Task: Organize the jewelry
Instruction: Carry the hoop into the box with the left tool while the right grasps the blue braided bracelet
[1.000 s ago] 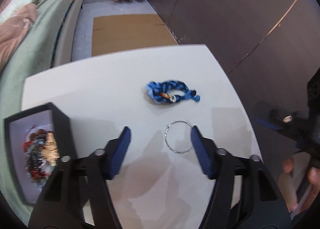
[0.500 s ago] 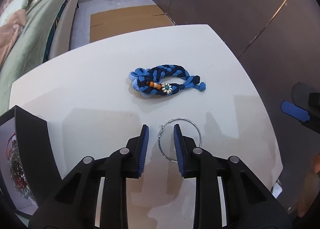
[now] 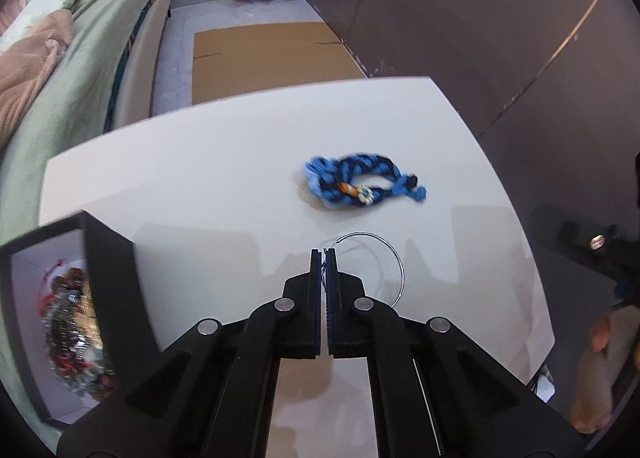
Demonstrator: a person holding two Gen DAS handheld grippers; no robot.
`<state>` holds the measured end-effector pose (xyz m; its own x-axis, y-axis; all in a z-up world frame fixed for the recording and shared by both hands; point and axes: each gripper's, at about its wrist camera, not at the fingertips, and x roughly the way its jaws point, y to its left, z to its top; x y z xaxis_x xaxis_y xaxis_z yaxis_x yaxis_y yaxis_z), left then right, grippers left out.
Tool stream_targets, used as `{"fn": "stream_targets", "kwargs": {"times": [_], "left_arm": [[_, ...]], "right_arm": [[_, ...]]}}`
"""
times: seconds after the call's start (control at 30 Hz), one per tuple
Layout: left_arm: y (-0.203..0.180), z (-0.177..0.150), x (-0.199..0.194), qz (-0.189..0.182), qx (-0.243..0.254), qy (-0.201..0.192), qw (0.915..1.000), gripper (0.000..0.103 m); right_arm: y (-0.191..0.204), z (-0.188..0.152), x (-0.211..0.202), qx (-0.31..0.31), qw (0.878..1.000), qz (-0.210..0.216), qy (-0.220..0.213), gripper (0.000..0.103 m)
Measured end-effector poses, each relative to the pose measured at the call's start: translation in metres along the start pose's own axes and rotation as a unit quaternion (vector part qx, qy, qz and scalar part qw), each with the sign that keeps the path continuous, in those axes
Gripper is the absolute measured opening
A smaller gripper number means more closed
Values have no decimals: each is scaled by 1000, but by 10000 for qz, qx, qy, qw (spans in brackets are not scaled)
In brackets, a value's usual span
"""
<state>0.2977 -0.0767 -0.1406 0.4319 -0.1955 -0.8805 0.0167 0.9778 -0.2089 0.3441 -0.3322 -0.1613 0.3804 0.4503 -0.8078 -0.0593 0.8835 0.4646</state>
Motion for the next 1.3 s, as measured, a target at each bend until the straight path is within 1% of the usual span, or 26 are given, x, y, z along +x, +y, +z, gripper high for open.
{"fn": "stream_targets", "kwargs": {"times": [0.23,0.3,0.37,0.4,0.47,0.57,0.8,0.9,1.0,1.03,1.07,1.1,1.13,1.17,1.2,1.23,1.3], "left_arm": [[24,10,-26,30,-253,-243,9994,3],[29,13,-31,33,-289,-302,9991,3],[37,15,-38,49,-351,-371,9987,3],[41,16,-42,68,-387,-404,9984,3],[50,17,-48,101,-471,-476,9977,3],[63,20,-58,156,-557,-555,9968,3],[83,21,-73,182,-768,-634,9949,3],[90,20,-82,205,-830,-720,9937,3],[98,18,-90,241,-881,-773,9928,3],[101,17,-92,248,-905,-783,9925,3],[105,15,-95,253,-936,-794,9921,3],[108,13,-97,253,-958,-807,9918,3],[110,11,-99,253,-977,-821,9915,3],[114,8,-101,253,-1011,-836,9910,3],[117,5,-103,240,-1050,-839,9906,3],[120,2,-106,221,-1090,-840,9902,3],[125,-4,-110,225,-1124,-852,9897,3]], "right_arm": [[15,5,23,0,9994,269,234,81],[20,7,30,-16,9990,345,298,79],[27,8,38,-57,9986,387,359,74],[31,9,42,-101,9986,378,366,73],[40,11,48,-191,9984,382,365,68],[53,12,56,-341,9978,440,349,66],[84,10,72,-813,9960,293,208,66],[91,10,82,-1015,9946,84,215,69],[96,8,96,-1264,9912,-292,266,69],[98,7,101,-1331,9899,-398,284,64],[101,6,102,-1475,9874,-547,169,48],[102,6,102,-1570,9847,-748,136,41],[99,7,102,-1528,9859,-654,220,26],[95,8,102,-1378,9886,-524,304,20],[90,9,99,-1226,9910,-410,337,18],[88,9,96,-1134,9924,-320,360,11],[87,8,87,-1040,9940,-209,284,11]]}}
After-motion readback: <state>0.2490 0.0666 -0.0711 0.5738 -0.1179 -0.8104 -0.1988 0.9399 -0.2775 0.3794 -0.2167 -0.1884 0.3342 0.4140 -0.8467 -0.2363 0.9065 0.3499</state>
